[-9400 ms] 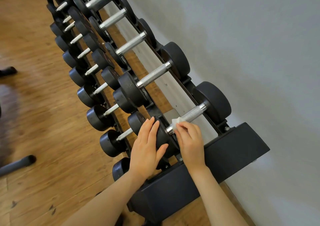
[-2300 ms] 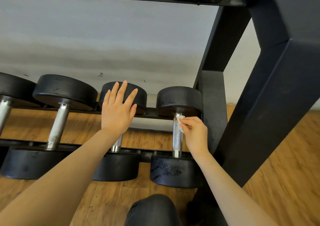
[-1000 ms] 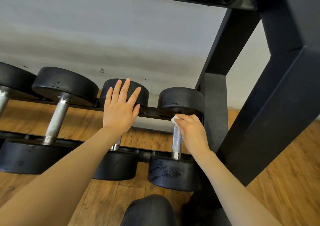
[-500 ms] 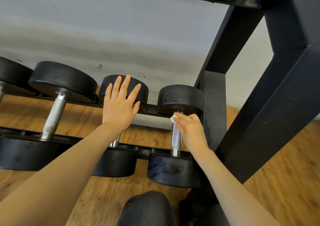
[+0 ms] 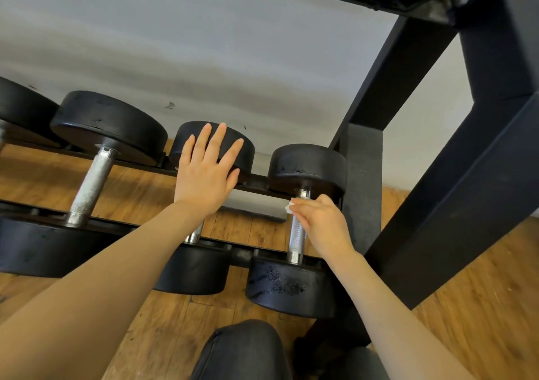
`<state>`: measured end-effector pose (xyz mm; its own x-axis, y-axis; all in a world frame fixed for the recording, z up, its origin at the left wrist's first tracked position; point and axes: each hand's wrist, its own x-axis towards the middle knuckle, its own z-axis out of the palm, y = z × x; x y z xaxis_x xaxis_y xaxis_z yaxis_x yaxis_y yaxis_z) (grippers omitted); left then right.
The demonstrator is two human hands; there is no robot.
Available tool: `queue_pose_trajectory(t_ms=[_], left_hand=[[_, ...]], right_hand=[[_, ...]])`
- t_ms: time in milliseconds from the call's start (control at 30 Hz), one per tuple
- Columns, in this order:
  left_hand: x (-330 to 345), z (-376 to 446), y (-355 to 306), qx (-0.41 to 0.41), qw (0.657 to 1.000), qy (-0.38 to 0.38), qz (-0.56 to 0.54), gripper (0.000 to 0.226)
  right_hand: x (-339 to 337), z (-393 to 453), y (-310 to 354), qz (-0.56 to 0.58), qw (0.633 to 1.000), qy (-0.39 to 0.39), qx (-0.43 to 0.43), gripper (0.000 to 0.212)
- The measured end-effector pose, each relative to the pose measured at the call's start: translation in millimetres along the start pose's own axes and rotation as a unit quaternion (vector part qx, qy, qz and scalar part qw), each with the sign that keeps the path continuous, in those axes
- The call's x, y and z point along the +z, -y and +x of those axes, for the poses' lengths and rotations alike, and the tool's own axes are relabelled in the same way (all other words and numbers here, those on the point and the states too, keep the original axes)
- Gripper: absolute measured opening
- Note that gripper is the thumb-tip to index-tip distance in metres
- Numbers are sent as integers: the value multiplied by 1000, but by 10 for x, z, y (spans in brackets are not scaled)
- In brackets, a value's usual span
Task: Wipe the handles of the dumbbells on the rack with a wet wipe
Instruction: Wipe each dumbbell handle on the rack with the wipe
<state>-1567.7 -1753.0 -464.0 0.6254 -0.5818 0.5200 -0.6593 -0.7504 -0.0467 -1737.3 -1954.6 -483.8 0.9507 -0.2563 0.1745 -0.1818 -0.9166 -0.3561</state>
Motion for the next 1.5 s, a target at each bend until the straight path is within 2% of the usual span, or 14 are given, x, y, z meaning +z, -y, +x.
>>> queue_pose_trajectory(t_ms=[67,133,267,367,400,533,600,733,800,967,1167,1233,1333,1500], left_hand=[[-2,0,-3,0,1000,0,-5,57],[-2,2,-6,1,1000,-3,-10,57],[8,-5,6,1,1000,-2,-13,57],[8,3,11,2,1000,-1,-14,57],[5,7,10,1,1000,-1,-14,57],[3,1,12,1,1000,1,-13,57],[4,0,20,2,1000,0,-12,56],[5,1,2,-2,1000,-7,-15,55],[13,0,1,-3,1000,-10,-18,54],[37,-1,5,-3,1000,-15,-18,54],[41,-8,3,-4,1000,-17,-20,53],[42,-9,4,-4,1000,-15,-19,53],[33,-10,9,-4,1000,-12,-20,54],[11,-17,3,-2,1000,-3,-17,55]], right_hand=[[-62,51,25,-58,997,-33,-41,30],[-118,110,54,-55,996,-57,-43,27],[-112,92,68,-65,997,-1,-38,30],[-108,35,55,-101,990,47,-90,29],[-130,57,59,-106,988,38,-105,31],[-162,154,63,-115,992,26,-36,43],[-122,134,36,-92,995,24,-7,37],[-97,-38,59,-107,986,84,-96,28],[-124,-50,32,-108,985,41,-128,27],[-27,66,-25,-51,999,-1,-5,34],[-4,-29,47,-95,987,53,-121,20],[-68,0,76,-97,990,59,-89,25],[-88,47,18,-44,998,6,-49,26],[-63,-89,61,-31,996,1,-86,18]])
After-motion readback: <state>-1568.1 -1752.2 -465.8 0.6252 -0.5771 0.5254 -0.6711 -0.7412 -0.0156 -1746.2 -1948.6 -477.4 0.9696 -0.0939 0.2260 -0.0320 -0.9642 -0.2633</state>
